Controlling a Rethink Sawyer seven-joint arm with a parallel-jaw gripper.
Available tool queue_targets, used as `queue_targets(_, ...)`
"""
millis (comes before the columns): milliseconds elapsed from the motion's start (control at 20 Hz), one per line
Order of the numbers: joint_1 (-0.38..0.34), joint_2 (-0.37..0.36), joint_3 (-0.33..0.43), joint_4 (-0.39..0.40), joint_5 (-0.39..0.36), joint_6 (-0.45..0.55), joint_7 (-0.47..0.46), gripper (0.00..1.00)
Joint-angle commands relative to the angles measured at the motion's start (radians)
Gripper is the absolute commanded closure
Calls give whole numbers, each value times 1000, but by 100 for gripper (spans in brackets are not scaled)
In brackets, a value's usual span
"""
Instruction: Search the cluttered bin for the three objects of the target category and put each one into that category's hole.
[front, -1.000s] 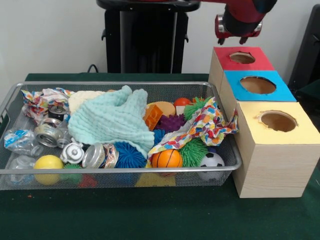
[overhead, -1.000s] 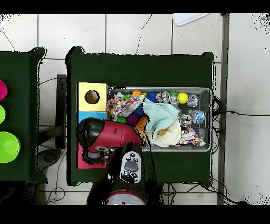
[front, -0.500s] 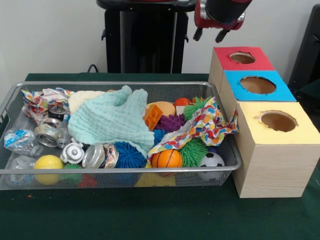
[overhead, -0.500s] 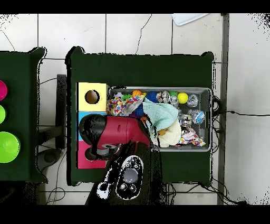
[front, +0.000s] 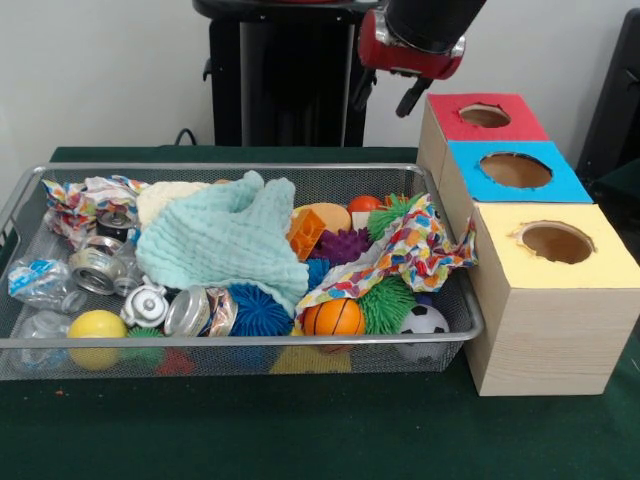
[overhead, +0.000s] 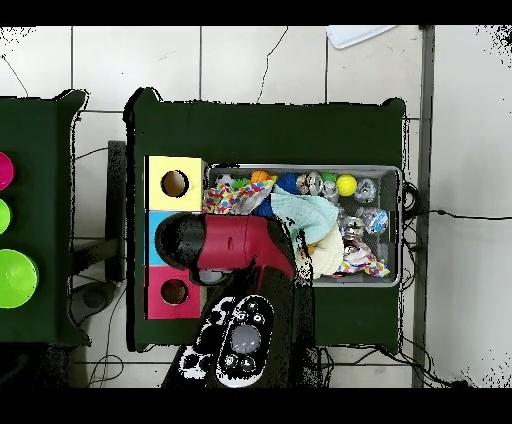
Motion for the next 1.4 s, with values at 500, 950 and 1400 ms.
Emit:
queue_targets(500, -69, 81, -23, -80, -143, -206, 93, 0)
queue_targets(950, -134, 108, -12, -119, -222, -263, 53, 0)
queue_targets(1400, -158, 139, -21, -146, -297, -362, 87, 0)
